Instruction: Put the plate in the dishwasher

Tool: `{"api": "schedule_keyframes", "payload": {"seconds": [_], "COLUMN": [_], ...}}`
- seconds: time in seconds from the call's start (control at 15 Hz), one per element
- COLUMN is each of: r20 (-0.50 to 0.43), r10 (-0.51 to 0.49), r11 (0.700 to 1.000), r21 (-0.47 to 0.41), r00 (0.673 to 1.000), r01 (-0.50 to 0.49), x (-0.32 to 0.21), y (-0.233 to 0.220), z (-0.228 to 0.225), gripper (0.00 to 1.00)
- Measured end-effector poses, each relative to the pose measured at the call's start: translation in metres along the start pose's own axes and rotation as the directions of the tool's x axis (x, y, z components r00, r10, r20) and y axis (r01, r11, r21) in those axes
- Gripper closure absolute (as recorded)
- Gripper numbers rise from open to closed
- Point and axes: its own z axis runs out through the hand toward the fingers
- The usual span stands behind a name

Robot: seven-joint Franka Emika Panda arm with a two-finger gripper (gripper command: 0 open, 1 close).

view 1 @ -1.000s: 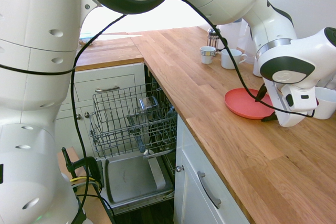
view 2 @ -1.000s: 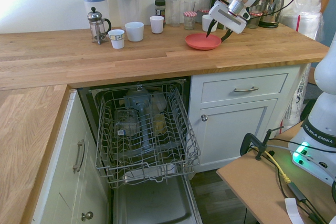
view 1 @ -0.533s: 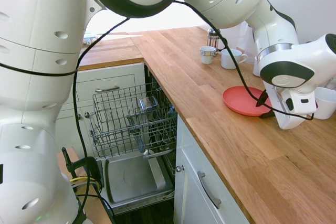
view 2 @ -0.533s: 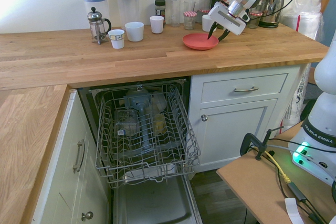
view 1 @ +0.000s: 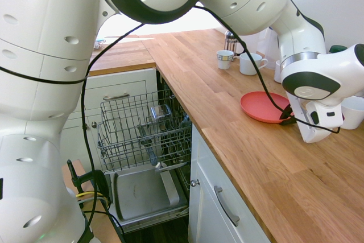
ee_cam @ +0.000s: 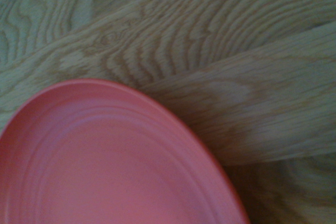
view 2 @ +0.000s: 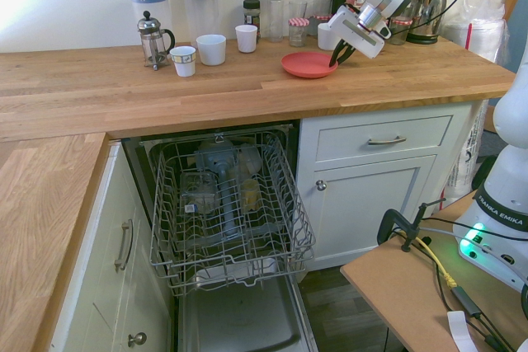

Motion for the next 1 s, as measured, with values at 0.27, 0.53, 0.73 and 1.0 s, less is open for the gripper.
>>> {"api": "schedule_keyframes", "payload": {"seconds": [0.27,0.53,0.73,1.0], "r20": [-0.002,-0.07,-0.196,-0.345], "r10": [-0.055,-0.203,-0.358,-0.549], "r11": [0.998,0.978,0.933,0.835], "r21": [0.035,0.037,-0.04,-0.192], "r00": [0.999,0.977,0.913,0.761], "r01": [0.055,0.206,0.357,0.515], "x": [-0.01,-0.064,-0.141,-0.263], "y": [-0.013,-0.044,-0.071,-0.095], "z": [-0.019,-0.066,-0.087,-0.084], "gripper": [1.0,1.0,1.0,1.0]}}
